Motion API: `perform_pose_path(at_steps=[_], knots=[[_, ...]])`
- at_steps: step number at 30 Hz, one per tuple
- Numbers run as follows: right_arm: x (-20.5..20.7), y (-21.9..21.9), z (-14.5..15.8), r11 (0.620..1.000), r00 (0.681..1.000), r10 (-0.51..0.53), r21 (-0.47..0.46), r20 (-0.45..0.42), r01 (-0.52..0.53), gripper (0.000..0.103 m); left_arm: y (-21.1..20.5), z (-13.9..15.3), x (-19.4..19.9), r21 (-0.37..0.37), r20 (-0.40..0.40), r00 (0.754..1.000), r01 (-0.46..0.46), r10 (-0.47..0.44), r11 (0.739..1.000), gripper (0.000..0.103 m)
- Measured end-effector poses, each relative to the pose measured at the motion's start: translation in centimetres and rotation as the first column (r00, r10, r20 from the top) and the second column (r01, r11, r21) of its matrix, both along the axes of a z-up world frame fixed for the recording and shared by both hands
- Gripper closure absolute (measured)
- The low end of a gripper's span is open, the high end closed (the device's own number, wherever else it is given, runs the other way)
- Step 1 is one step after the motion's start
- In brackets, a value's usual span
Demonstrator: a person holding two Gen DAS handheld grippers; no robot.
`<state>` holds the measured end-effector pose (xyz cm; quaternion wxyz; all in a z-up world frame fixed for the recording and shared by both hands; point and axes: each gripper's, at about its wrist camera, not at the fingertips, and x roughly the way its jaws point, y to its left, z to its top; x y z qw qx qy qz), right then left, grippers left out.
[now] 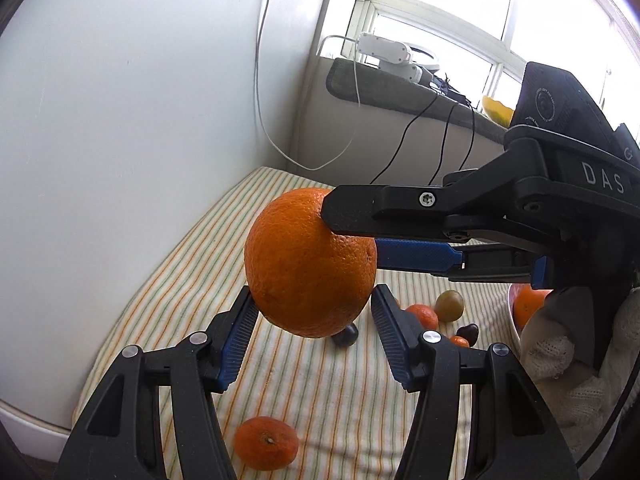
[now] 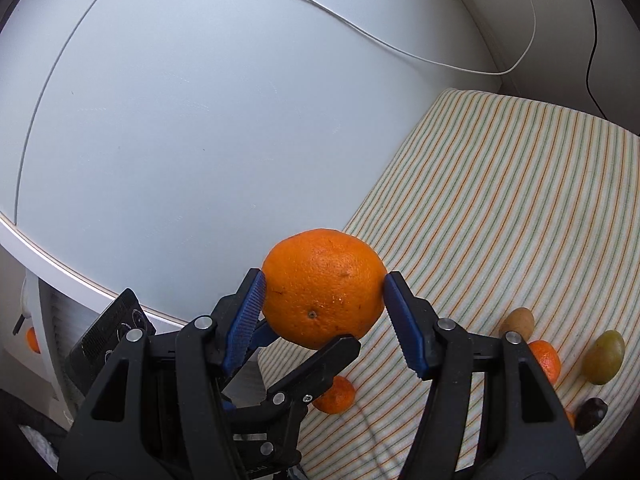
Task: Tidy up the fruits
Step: 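Carry the orange with the right tool over the plate beside the first orange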
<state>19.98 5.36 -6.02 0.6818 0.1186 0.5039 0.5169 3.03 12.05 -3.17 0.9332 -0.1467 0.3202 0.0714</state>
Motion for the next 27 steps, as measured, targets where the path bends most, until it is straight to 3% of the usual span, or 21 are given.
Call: perform_pose_path(at_steps=[7, 14, 27], knots=[[-0.9, -5.7, 2.2, 0.998, 0.998, -0.058, -0.005, 0.037, 0.058, 0.038, -3.6, 0.9, -0.7, -0.002, 0.022, 0.997, 0.078, -0.078, 0.997, 0.045], [-3.1, -10.5, 2.5, 0.991, 0.990, -0.133, -0.005, 0.056, 0.133, 0.038, -7.7, 1.0, -0.2, -0.006, 0.026, 0.986, 0.166, -0.166, 0.986, 0.045], [-4.6, -21.5, 2.8, 0.956, 0.956, -0.289, -0.029, 0.041, 0.290, 0.038, -15.9, 0.5, 1.1, -0.021, 0.002, 0.939, 0.345, -0.345, 0.939, 0.045]])
